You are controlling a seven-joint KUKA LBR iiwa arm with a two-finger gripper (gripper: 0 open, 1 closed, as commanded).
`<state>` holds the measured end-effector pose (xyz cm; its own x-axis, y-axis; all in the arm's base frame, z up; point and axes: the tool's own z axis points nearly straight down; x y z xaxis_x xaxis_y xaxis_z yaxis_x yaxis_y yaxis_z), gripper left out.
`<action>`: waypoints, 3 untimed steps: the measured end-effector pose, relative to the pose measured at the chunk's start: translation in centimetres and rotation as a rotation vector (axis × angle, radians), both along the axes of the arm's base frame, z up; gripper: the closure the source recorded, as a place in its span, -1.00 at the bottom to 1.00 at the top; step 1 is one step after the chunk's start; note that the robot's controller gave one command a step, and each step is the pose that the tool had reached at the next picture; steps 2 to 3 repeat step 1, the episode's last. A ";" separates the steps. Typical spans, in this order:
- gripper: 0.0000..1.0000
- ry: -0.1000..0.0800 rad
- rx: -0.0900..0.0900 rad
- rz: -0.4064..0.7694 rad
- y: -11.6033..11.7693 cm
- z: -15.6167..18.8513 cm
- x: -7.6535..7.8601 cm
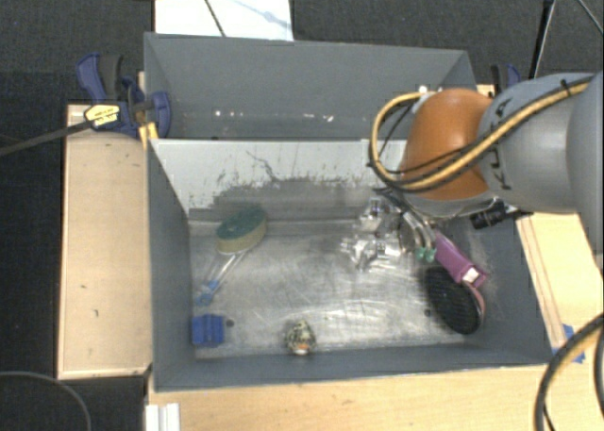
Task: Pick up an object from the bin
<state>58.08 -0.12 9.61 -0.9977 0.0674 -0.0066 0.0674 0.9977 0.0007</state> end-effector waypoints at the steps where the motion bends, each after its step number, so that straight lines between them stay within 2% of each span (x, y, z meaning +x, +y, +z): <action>1: 1.00 -0.002 0.000 0.002 0.0 4.9 0.2; 3: 1.00 -0.002 0.000 0.002 0.0 4.9 0.2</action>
Offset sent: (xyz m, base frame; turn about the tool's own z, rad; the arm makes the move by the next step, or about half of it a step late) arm -0.0001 0.0000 0.0450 0.0000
